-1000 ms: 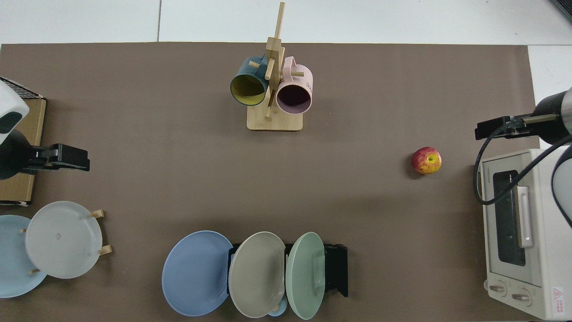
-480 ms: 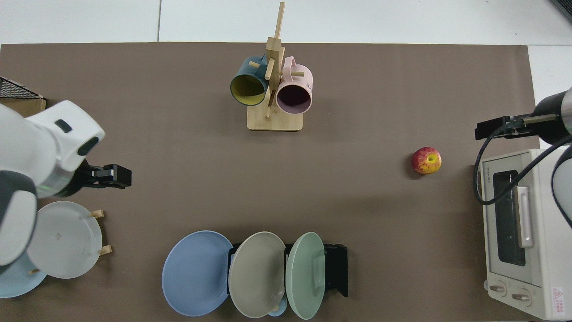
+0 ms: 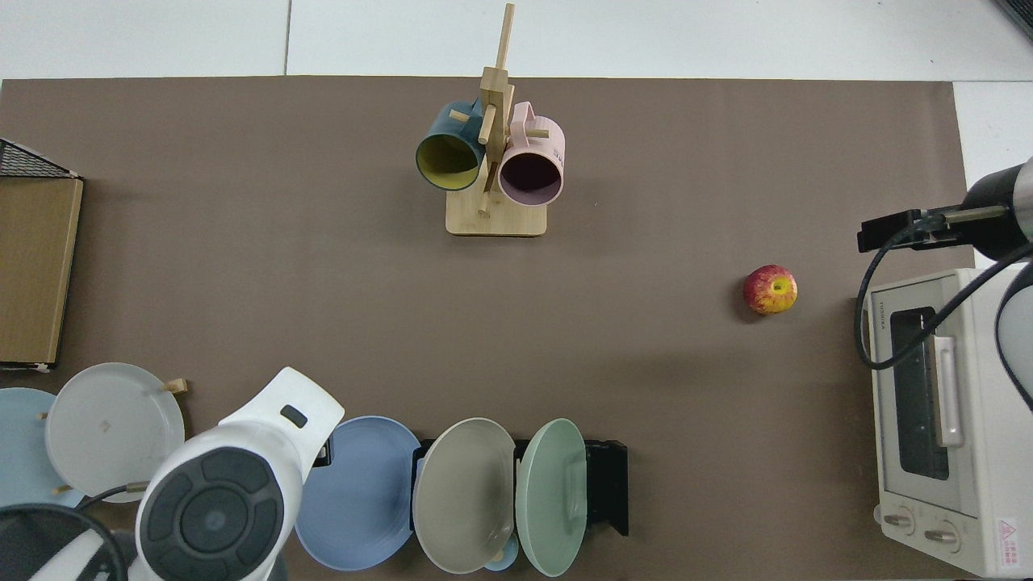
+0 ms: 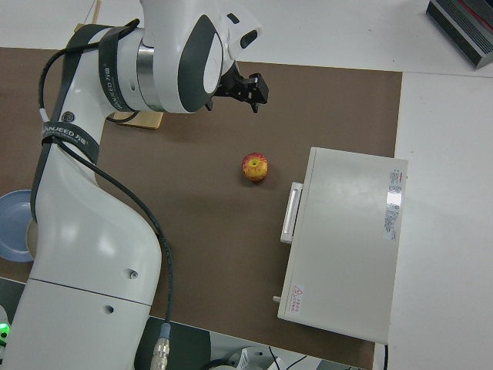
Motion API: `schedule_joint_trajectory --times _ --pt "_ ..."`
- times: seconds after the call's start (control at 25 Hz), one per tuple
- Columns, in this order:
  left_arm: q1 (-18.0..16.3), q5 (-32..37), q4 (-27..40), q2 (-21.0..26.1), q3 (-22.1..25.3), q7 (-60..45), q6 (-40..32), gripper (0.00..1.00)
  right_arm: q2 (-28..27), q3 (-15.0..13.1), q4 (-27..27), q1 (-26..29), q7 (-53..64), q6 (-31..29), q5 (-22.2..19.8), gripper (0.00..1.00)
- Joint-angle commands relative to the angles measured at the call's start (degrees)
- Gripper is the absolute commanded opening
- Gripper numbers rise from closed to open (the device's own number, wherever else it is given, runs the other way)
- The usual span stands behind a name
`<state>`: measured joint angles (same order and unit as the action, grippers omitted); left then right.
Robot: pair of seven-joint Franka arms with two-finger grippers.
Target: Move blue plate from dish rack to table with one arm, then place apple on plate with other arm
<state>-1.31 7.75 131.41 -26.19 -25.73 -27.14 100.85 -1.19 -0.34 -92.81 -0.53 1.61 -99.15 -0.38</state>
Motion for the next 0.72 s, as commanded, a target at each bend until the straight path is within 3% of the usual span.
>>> schedule_joint_trajectory --times 0.0,0.2,0.44,0.68 --pt "1.31 -0.80 9.21 -5.71 -0.11 -3.51 5.93 1.00 1.45 0.34 -1.76 0.62 1.46 -1.31 0.12 1.00" --pt "1.39 -3.00 11.85 -5.89 -1.52 -6.26 9.01 1.00 1.45 0.34 -1.76 0.53 1.46 -1.31 0.12 1.00" --pt "0.60 -6.42 12.73 -5.27 -1.43 -1.43 8.93 1.00 1.62 0.60 -2.02 0.09 1.64 -0.61 -0.06 1.00" --pt "1.22 -6.69 14.49 -5.10 -2.13 -2.12 9.36 1.00 1.72 0.60 -7.63 -0.79 1.03 -3.67 -0.06 1.00"
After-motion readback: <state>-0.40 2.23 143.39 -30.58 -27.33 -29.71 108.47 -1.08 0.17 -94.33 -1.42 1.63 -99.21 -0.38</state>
